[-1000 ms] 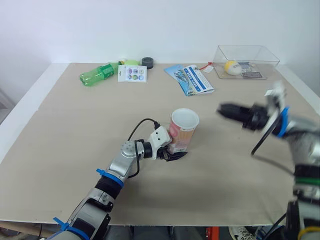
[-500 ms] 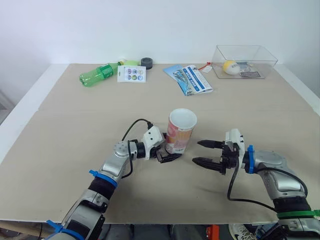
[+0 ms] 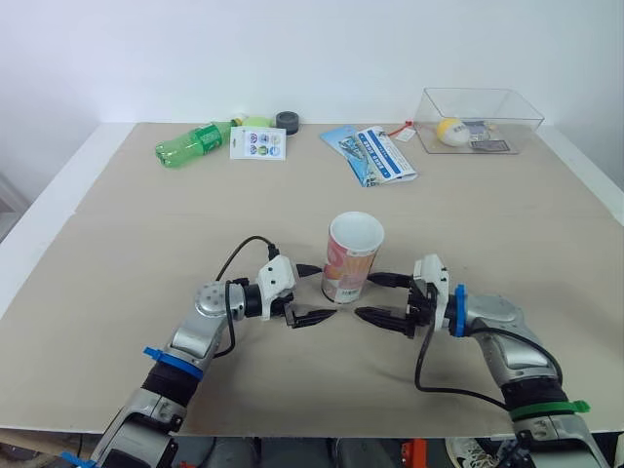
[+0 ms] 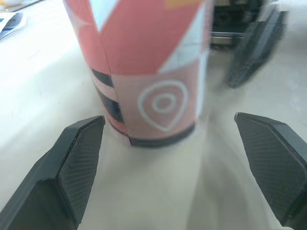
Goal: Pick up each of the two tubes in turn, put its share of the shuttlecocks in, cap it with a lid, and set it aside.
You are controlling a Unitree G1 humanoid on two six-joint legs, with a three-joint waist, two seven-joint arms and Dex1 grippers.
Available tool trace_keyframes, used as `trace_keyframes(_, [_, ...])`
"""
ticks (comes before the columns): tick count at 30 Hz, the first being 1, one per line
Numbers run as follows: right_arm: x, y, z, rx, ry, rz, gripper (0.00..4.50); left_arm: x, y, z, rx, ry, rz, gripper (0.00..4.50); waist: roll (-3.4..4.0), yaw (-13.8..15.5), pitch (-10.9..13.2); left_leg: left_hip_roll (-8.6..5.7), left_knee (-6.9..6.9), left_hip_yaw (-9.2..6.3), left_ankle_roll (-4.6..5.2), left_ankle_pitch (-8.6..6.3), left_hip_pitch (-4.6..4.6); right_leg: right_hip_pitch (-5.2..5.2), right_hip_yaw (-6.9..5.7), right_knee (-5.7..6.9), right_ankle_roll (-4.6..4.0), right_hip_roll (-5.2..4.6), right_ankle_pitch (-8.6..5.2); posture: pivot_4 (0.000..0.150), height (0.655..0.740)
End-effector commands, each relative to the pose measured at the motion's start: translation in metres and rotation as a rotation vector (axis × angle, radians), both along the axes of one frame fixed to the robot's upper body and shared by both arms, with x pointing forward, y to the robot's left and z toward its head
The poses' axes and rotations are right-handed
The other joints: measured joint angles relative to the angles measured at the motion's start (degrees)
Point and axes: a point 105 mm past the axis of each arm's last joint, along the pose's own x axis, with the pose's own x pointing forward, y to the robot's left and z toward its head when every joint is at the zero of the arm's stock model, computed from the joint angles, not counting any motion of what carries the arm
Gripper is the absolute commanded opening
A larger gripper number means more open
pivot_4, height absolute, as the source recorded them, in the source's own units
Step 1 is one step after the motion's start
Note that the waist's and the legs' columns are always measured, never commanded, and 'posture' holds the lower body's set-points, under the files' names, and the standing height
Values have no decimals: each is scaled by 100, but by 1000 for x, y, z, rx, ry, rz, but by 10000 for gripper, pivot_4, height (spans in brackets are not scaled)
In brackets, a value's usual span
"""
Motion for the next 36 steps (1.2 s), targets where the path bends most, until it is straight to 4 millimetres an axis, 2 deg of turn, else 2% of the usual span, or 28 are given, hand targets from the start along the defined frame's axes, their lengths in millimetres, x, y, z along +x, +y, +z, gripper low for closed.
trace_keyframes(1, [7,4,7,12,-59,-5,44707,-5,5,15,-19,-46,-13,45000,0,1,0,1,0,0,0,0,1,0,0,0,0,1,0,1500,7400])
trace_keyframes(9, [6,17,2,28,-53,42,44707,-17,17,9,19,-28,-18,45000,0,-4,0,4,-5,-1,0,0,2,-1,-1,0,-6,2,-4,1500,7400])
trace_keyframes(21, [11,38,2,65,-47,88,44707,-18,17,10,-14,-18,13,45000,-1,-5,0,8,-3,3,0,0,4,-1,-1,0,-10,2,1,1500,7400])
trace_keyframes(36, [19,70,-2,131,-47,112,44707,-23,36,8,-67,67,126,45000,-6,-35,-1,20,-5,8,0,0,23,4,-1,1,-23,9,11,1500,7400])
